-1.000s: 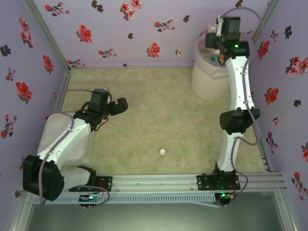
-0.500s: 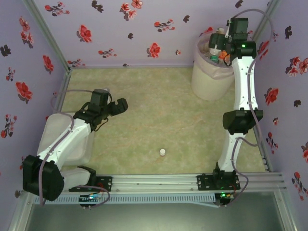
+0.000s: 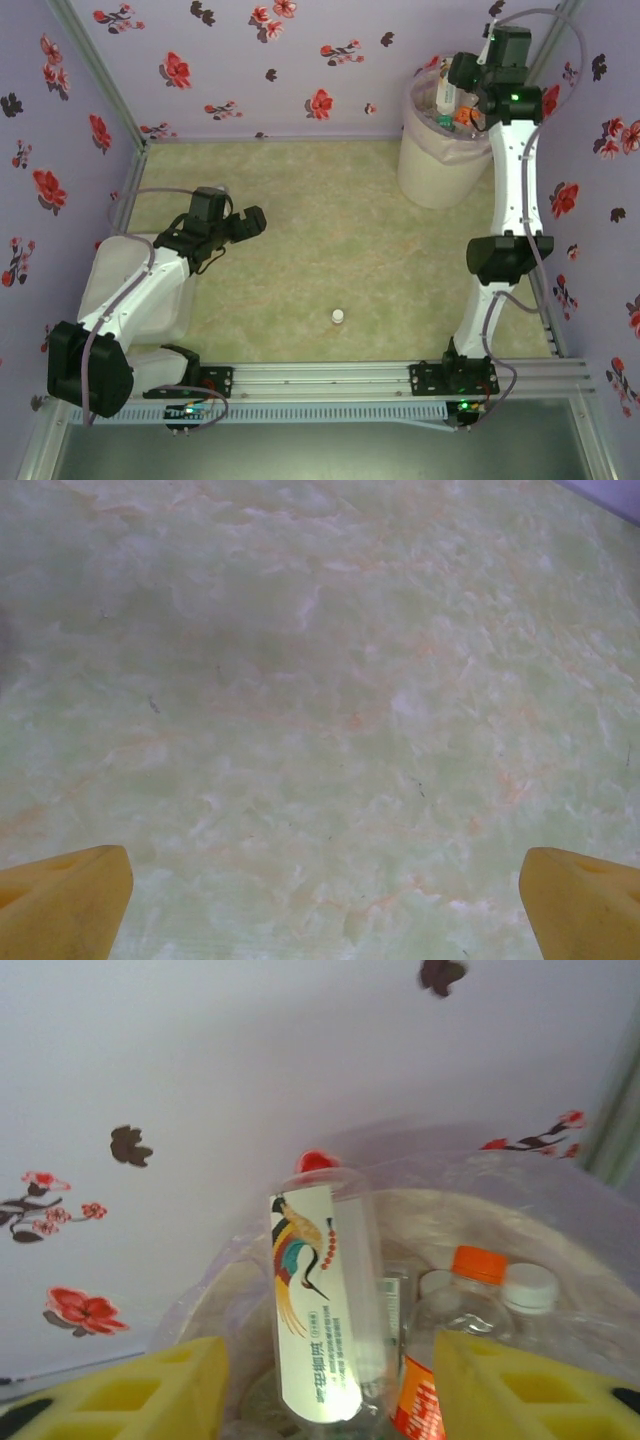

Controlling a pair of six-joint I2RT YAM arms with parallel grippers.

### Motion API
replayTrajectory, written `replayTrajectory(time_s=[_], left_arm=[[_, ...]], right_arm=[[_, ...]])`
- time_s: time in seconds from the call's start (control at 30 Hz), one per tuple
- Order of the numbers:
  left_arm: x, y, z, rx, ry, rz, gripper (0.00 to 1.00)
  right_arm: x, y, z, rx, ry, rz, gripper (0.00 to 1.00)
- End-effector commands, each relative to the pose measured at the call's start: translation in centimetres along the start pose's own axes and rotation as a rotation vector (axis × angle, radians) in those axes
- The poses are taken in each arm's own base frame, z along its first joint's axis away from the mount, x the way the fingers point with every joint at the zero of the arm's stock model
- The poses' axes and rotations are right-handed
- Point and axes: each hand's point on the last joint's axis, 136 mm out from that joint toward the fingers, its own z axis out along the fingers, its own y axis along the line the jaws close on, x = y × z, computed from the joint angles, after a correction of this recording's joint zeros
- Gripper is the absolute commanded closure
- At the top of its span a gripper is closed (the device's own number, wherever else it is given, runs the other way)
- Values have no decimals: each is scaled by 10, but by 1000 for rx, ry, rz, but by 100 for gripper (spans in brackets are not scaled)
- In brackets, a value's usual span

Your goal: Put the plastic bottles in the bin

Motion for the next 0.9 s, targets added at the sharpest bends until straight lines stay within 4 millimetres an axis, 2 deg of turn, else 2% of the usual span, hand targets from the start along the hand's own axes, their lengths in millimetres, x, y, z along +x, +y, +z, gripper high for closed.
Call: replayTrajectory(time_s=[0.0, 0.17, 0.3, 0.47, 0.53, 0.6, 0.7, 0.77, 0.87], left_arm=[[6, 5, 0, 0, 8, -10, 0], [9, 9, -3, -6, 6, -7, 0], [7, 7, -1, -10, 14, 2, 0], [-5, 3, -5, -9, -19, 30, 0], [-15, 3, -9, -20, -47, 67, 0], [-27, 2, -15, -38, -84, 104, 0], [-48, 5, -27, -85, -150, 150, 0], [-59, 17, -35, -163, -194, 166, 0], [-64, 35, -43, -260, -221, 225, 0]], right_arm=[[21, 4, 35, -37, 46, 35, 47], [36, 2, 51, -45, 76, 35, 53], [26, 2, 42, -50, 56, 20, 53], [4, -1, 5, -31, -1, -10, 46], [-1, 1, -17, -35, -16, -38, 38], [0, 4, -39, -36, -30, -73, 24], [11, 8, -75, -33, -52, -130, 5], [28, 8, -96, -21, -58, -166, 2], [63, 16, -118, -47, -22, -207, 0]])
